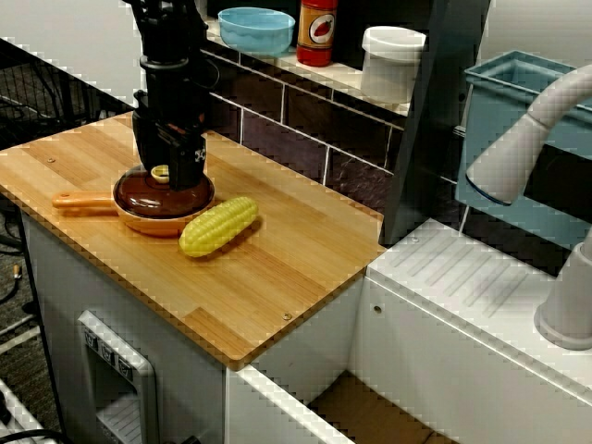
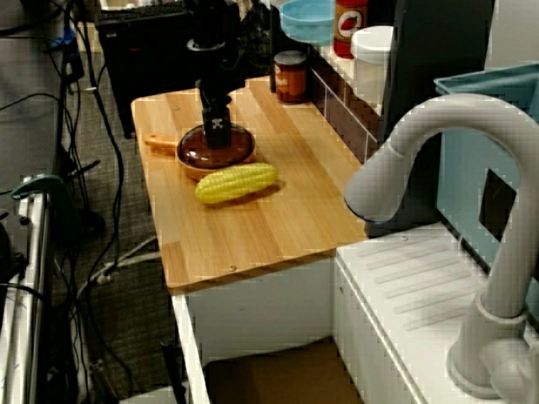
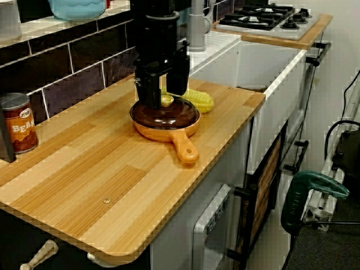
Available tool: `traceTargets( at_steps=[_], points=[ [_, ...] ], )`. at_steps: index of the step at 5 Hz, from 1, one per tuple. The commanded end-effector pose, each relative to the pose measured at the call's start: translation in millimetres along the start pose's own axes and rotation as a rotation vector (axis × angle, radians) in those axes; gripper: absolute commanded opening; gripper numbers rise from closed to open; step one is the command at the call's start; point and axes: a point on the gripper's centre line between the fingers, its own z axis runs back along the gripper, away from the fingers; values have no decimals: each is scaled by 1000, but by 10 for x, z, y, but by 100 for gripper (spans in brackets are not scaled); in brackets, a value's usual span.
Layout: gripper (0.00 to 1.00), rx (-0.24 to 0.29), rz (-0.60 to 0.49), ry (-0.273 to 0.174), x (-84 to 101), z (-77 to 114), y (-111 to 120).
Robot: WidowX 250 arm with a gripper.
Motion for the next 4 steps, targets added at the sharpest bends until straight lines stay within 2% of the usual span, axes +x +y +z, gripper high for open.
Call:
traceTargets(
  at_steps=[1,2,3,4],
  points=[
    [100,-25,-7,-50,125,257,-9],
    [100,-16,-25,-55,128,260,-145],
    [100,-13,-41,-49,105,221,-300],
    [100,10,-59,-34,126,138,-506]
  ],
)
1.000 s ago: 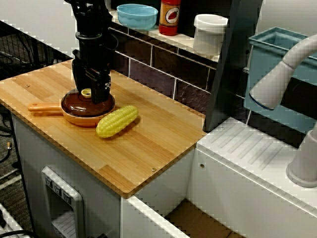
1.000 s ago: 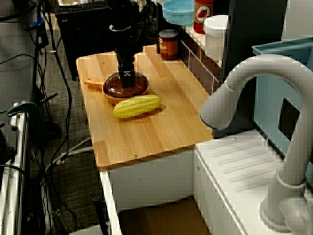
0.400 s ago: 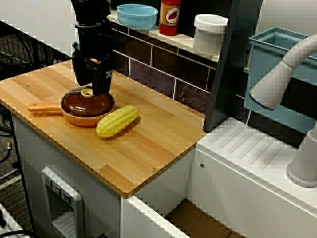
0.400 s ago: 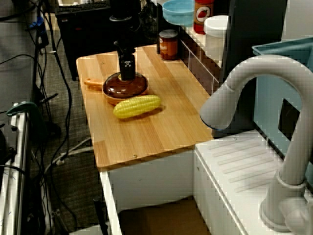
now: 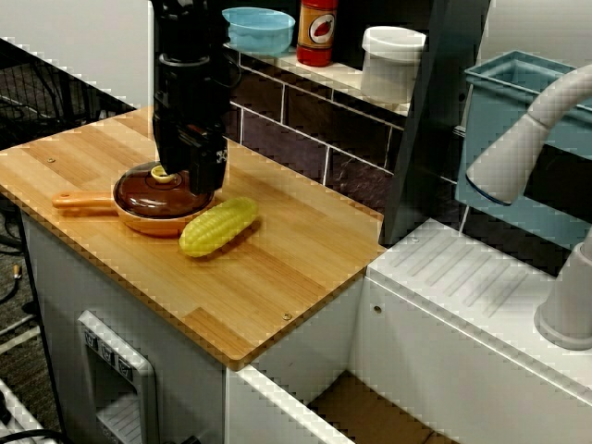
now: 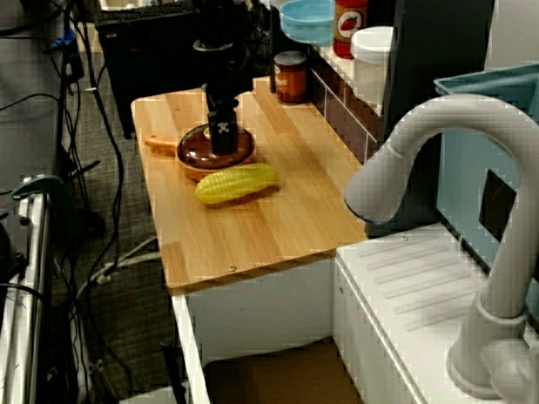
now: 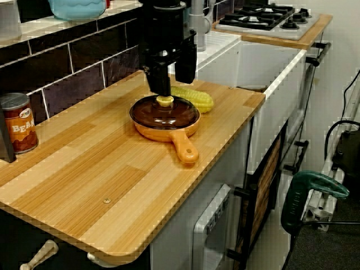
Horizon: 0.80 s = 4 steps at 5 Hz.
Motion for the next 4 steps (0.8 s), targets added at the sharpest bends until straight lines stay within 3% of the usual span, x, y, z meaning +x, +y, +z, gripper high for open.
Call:
traceTargets(
  at_steps=[1,4],
  points=[
    [100,51,-21,-25,106,-3,-316],
    [100,38,-16,-22,50,-52,-328]
  ],
)
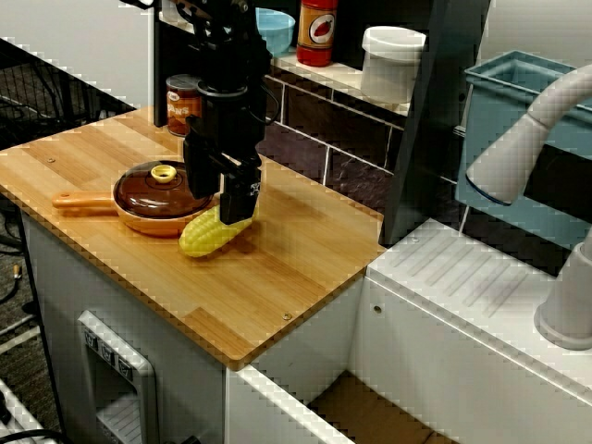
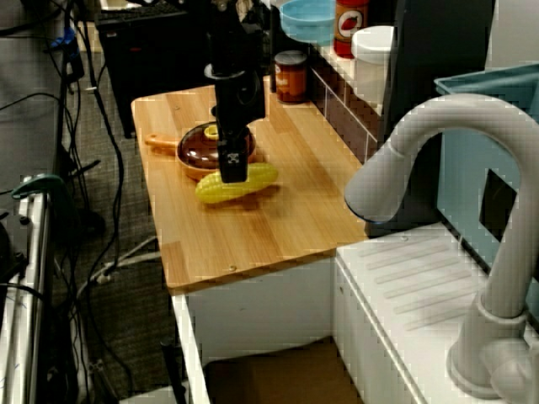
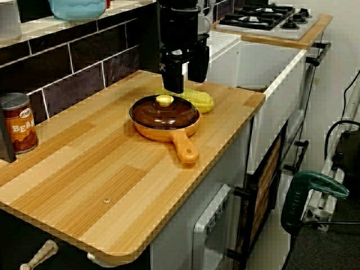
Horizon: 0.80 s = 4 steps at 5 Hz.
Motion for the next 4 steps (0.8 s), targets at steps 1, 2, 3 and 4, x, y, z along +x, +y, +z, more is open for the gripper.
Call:
traceTargets(
  at_steps=[1,2,3,4],
  points=[
    [100,5,-1,-29,-15,5,13],
    [100,5,3,-28,-18,-44,23],
    [100,-12,10,-29,-35,-46,64],
    [100,-25,15,-25,-34,-67,87]
  ],
)
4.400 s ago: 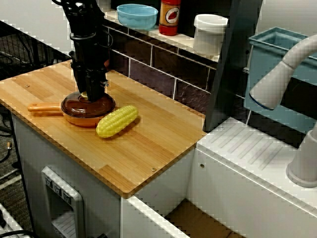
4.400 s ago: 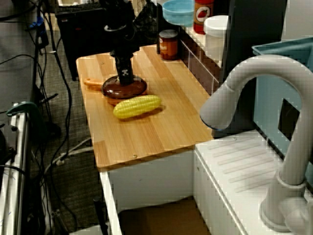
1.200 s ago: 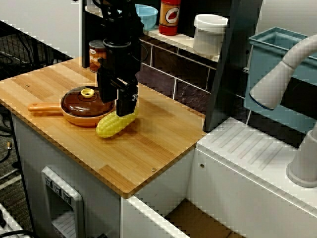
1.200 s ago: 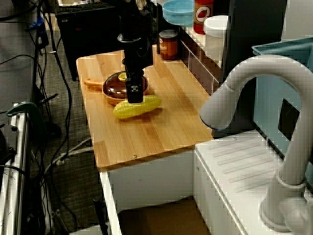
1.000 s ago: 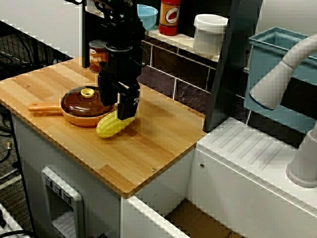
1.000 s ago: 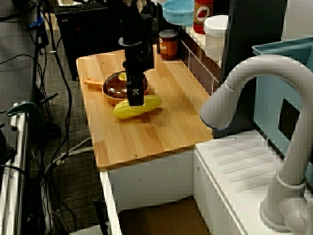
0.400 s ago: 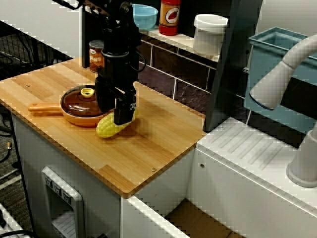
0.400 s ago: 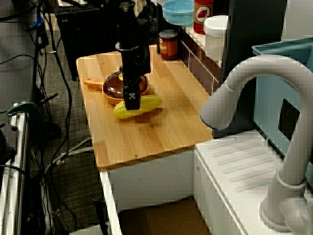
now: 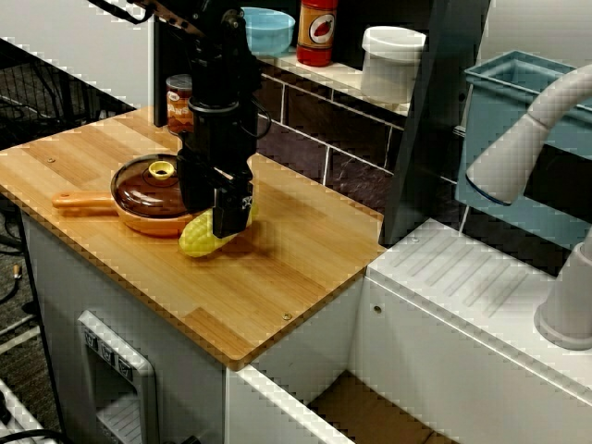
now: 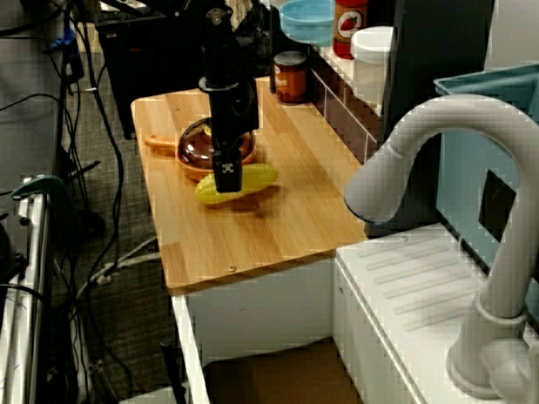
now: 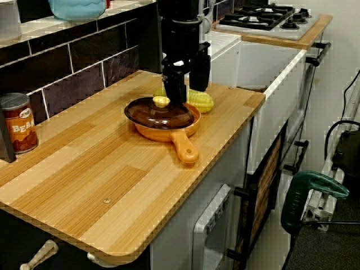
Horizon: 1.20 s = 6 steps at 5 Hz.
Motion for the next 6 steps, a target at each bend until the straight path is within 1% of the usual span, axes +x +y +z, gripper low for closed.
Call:
traceTargets(
  at_steps=[1,2,4,6],
  points=[
    [100,0,1,-17,40,11,34],
    [100,-7,7,-13,50,5,54],
    [100,0,8,-4,43,-54,29],
    [100,-19,19,-2,70,-15,94]
  ],
)
